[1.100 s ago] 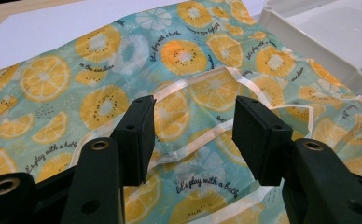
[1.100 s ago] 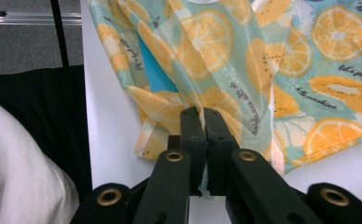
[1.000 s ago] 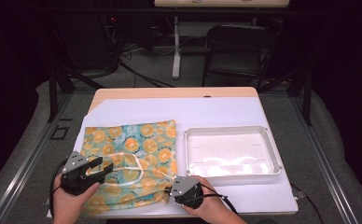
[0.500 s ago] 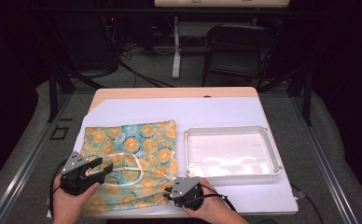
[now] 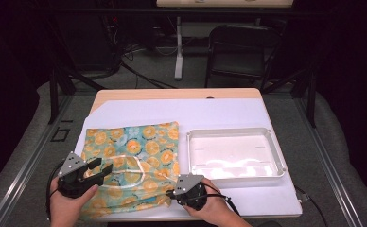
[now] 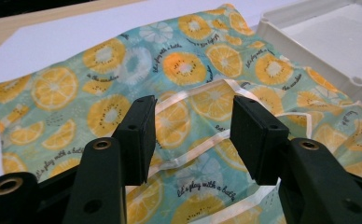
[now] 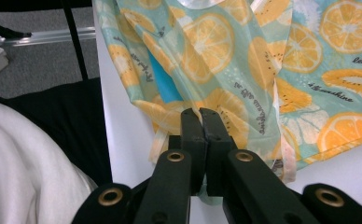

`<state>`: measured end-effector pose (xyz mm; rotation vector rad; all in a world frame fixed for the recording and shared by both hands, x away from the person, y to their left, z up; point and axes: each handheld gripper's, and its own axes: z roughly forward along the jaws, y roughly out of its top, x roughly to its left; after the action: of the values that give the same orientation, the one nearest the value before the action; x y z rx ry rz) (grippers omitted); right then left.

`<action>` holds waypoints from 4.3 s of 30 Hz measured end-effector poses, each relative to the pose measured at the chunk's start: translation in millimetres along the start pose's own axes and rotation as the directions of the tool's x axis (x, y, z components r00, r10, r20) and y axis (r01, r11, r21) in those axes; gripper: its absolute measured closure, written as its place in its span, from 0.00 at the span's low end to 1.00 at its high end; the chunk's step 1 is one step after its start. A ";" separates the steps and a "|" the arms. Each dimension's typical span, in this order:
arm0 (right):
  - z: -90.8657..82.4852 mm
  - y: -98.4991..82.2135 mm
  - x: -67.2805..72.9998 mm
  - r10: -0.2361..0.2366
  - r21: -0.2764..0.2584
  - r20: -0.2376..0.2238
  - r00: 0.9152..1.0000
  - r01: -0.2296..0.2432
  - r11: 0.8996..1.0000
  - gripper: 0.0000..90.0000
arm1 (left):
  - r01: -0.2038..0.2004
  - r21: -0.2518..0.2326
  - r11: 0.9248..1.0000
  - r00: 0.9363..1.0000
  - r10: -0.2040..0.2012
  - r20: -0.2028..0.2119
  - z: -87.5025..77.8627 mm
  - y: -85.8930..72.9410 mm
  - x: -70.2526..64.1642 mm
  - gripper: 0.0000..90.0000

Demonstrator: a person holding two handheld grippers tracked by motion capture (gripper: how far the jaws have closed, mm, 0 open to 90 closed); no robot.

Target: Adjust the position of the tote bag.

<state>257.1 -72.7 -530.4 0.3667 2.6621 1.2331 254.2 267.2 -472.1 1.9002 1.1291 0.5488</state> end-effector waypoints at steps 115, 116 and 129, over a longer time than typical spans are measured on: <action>-6.3 -20.2 2.5 -0.111 0.084 0.056 0.992 0.106 0.991 0.70 | 0.073 0.142 0.987 0.988 -0.053 -0.142 -45.9 -97.2 40.9 1.00; -5.5 -20.1 2.8 -0.133 0.099 0.061 0.989 0.126 0.987 0.70 | 0.073 0.141 0.987 0.989 -0.053 -0.141 -45.9 -97.2 41.0 1.00; 6.8 -18.7 4.8 -0.154 0.112 0.073 0.985 0.145 0.983 0.72 | 0.066 0.146 0.987 0.989 -0.046 -0.138 -45.7 -97.2 40.3 1.00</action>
<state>251.7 -78.1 -549.4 0.2214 2.6376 1.0144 193.5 345.8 -529.5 1.9761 1.3403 0.5812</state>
